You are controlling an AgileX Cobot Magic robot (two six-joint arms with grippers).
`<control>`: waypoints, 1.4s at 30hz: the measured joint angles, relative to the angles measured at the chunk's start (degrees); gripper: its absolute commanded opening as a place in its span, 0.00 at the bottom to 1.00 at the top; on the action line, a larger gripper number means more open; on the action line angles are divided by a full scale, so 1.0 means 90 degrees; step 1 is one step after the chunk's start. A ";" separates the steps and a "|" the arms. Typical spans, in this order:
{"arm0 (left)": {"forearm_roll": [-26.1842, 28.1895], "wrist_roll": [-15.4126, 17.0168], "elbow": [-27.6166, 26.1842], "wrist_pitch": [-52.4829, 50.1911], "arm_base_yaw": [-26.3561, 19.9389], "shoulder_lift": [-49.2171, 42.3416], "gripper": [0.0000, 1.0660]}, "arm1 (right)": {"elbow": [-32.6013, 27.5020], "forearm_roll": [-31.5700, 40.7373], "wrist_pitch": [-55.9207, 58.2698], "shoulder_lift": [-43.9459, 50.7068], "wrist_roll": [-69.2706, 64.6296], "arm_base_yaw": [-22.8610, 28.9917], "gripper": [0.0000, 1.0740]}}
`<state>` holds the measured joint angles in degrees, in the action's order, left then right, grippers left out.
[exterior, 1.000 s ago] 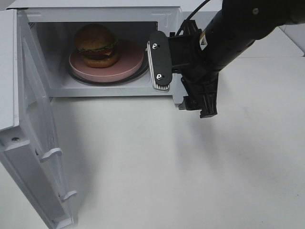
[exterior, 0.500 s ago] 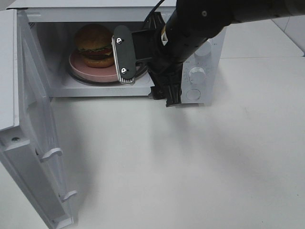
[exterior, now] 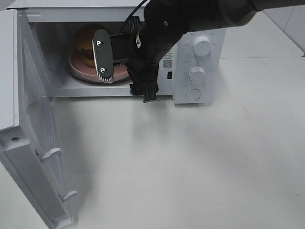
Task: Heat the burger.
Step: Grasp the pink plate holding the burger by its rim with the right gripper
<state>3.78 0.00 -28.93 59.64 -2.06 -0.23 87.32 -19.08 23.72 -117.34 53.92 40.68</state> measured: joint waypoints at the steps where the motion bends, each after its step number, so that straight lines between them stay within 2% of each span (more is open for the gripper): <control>1: 0.0000 0.0000 0.0000 0.0000 0.0000 0.0000 0.92 | 0.0000 0.0000 0.0000 0.0000 0.0000 0.0000 0.76; 3: 0.0000 0.0000 0.0000 0.0000 0.0000 0.0000 0.92 | 0.0407 0.0000 0.0000 -0.0369 0.0000 0.0000 0.76; 14: 0.0000 0.0000 0.0000 0.0000 0.0000 0.0000 0.92 | 0.1401 0.0006 0.0000 -0.1178 0.0000 0.0000 0.73; 28: 0.0000 0.0000 0.0000 0.0000 0.0000 0.0000 0.92 | 0.2305 0.0223 0.0013 -0.2177 0.0000 0.0000 0.71; 34: 0.0000 0.0000 0.0000 0.0000 0.0000 0.0000 0.92 | 0.2470 0.0388 0.0006 -0.2413 0.0000 0.0000 0.71; 37: -0.0006 0.0000 0.0000 0.0000 0.0000 0.0000 0.92 | 0.2508 0.0414 0.0006 -0.2476 0.0000 0.0000 0.66; 38: -0.0006 0.0000 0.0000 0.0000 0.0000 0.0000 0.92 | 0.2521 0.0427 -0.0006 -0.2483 0.0000 0.0000 0.59; 39: -0.0006 0.0000 0.0000 0.0000 0.0000 0.0000 0.92 | 0.2521 0.0427 -0.0006 -0.2483 0.0000 0.0000 0.59; 40: -0.0006 0.0000 0.0000 0.0000 0.0000 0.0000 0.92 | 0.2521 0.0427 -0.0019 -0.2483 0.0000 0.0000 0.54; 41: -0.0006 0.0000 0.0000 0.0000 0.0000 0.0000 0.92 | 0.2521 0.0427 -0.0019 -0.2483 0.0000 0.0000 0.44; 42: -0.0006 0.0000 0.0000 0.0000 0.0000 0.0000 0.92 | 0.2521 0.0427 -0.0019 -0.2483 0.0000 0.0000 0.44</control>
<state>3.72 0.00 -28.93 59.64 -2.06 -0.23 110.01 -15.24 23.55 -139.69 53.92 40.68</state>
